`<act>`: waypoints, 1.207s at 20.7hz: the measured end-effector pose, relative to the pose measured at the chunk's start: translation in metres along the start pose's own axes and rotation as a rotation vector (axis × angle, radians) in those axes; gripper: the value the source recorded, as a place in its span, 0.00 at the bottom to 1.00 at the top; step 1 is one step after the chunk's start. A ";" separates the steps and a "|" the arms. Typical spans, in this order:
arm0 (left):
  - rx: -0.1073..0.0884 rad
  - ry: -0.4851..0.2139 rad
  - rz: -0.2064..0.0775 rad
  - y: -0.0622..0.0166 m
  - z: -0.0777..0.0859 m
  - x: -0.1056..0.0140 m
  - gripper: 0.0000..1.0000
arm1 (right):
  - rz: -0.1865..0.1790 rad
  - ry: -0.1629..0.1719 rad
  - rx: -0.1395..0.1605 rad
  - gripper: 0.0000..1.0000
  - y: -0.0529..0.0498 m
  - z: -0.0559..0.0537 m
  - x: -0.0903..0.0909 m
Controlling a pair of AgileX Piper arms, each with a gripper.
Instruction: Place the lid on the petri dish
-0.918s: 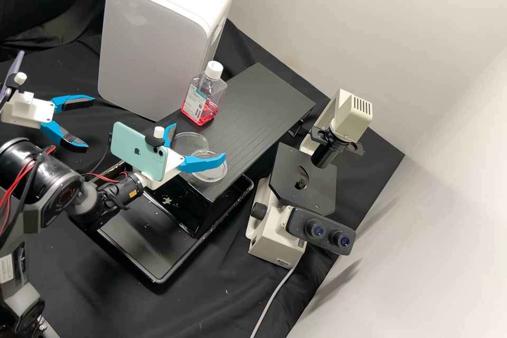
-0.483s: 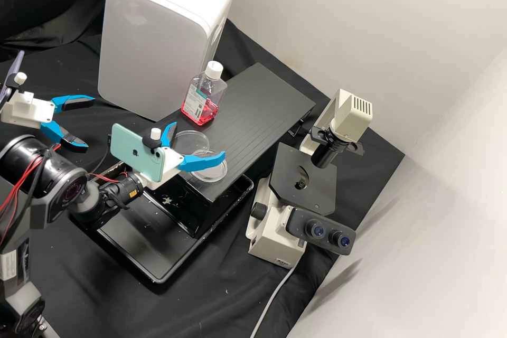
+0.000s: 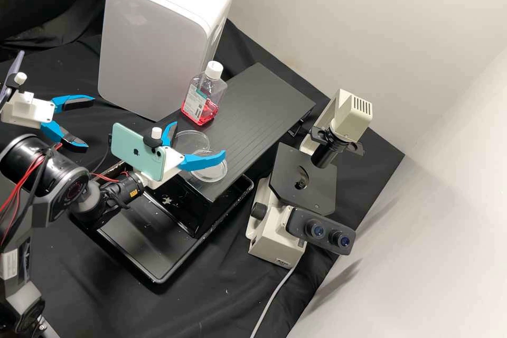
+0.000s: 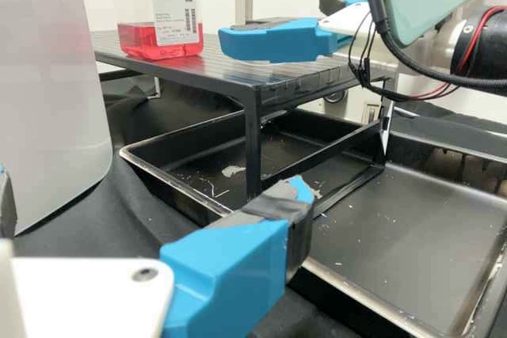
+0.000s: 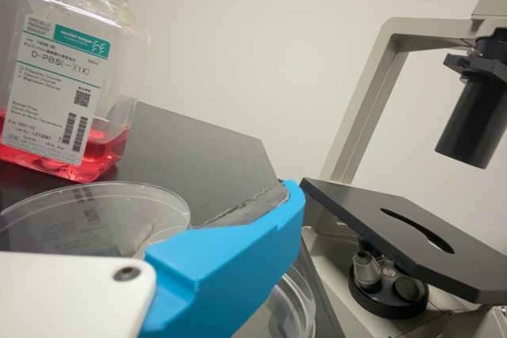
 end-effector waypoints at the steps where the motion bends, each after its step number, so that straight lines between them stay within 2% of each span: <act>1: 0.000 0.000 0.000 0.0000 0.000 0.000 1.00 | 0.000 0.000 0.000 0.00 0.000 0.000 0.000; 11: -0.002 0.001 -0.005 -0.0012 0.000 0.000 1.00 | -0.013 0.014 0.000 0.00 0.000 0.000 0.000; 17: -0.004 0.003 -0.012 -0.0029 -0.001 0.001 1.00 | -0.019 0.009 0.026 0.00 0.000 0.002 0.001; 18: -0.004 0.003 -0.012 -0.0029 -0.001 0.001 1.00 | -0.019 0.009 0.026 1.00 0.000 0.002 0.001; 25: -0.004 0.003 -0.012 -0.0029 -0.001 0.001 1.00 | -0.014 -0.002 0.030 1.00 0.001 0.003 0.001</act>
